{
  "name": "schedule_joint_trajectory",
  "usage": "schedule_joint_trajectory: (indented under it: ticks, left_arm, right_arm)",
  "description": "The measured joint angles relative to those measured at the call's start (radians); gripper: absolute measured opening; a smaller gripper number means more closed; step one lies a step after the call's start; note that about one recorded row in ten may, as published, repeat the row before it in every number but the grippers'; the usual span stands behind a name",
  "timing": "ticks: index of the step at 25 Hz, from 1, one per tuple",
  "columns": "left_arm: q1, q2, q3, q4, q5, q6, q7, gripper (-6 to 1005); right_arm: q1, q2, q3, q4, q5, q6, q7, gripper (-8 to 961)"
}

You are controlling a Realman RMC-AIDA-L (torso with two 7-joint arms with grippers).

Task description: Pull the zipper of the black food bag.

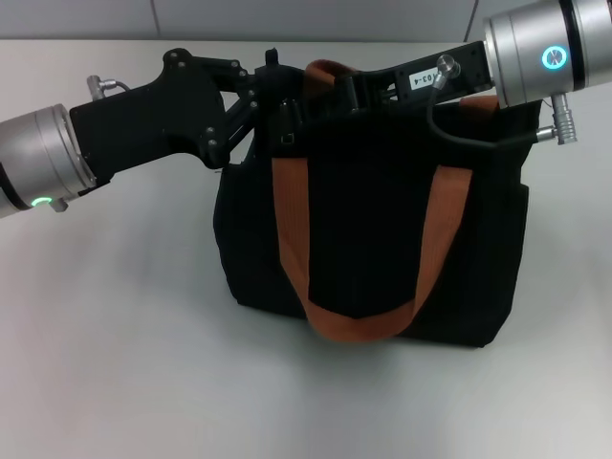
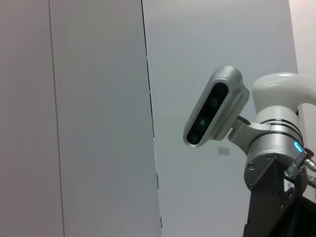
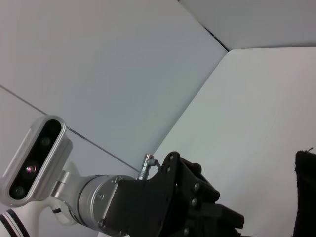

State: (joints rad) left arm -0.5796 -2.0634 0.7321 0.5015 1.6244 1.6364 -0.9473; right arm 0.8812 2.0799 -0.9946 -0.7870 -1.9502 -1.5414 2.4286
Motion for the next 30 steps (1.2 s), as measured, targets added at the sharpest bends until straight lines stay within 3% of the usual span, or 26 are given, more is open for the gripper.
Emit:
schedule_joint_trajectory:
  ticks: [4, 21, 26, 30]
  left_arm:
    - [-0.002, -0.001, 0.001, 0.0, 0.0, 0.003, 0.0, 29]
    - [0.008, -0.001, 0.0, 0.0, -0.001, 0.006, -0.001, 29]
    - [0.011, -0.001, 0.0, 0.0, -0.002, 0.003, -0.001, 29]
    - [0.013, -0.001, 0.0, 0.0, -0.002, 0.002, -0.001, 29]
  right_arm:
    - [0.001, 0.0, -0.002, 0.0, -0.002, 0.005, 0.0, 322]
    - [0.002, 0.0, -0.007, 0.0, -0.008, 0.008, -0.001, 163]
    - [-0.001, 0.0, -0.032, -0.029, -0.009, 0.008, 0.0, 166]
    - [-0.01, 0.001, -0.045, -0.057, -0.009, 0.009, 0.022, 62]
